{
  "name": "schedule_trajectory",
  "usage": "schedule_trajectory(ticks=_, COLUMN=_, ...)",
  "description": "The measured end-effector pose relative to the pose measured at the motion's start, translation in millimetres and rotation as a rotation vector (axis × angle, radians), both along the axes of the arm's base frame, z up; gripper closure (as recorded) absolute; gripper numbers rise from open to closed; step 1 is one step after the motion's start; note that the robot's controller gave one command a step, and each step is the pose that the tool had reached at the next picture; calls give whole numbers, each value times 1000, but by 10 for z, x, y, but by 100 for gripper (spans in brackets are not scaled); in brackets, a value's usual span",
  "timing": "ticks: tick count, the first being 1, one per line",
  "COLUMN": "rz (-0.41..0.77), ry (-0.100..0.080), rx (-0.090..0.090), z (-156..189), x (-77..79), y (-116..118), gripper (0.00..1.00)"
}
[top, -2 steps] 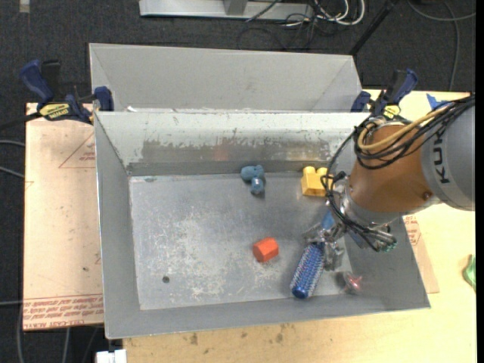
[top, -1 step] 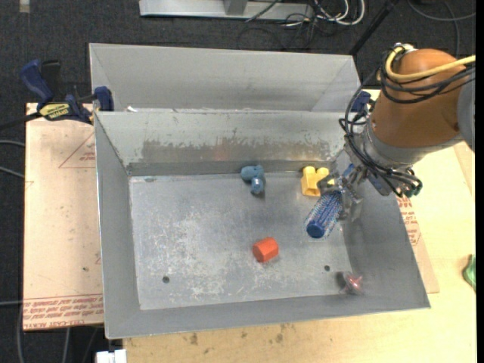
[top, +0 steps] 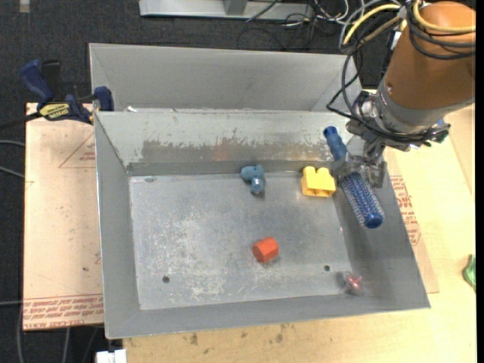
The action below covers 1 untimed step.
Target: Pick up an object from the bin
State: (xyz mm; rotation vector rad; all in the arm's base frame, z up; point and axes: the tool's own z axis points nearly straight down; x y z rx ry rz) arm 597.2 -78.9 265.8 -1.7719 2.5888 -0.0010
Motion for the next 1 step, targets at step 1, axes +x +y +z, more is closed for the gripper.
schedule_trajectory(ticks=1, rz=227, ry=2, rx=-1, z=-88, x=329, y=-357, gripper=100)
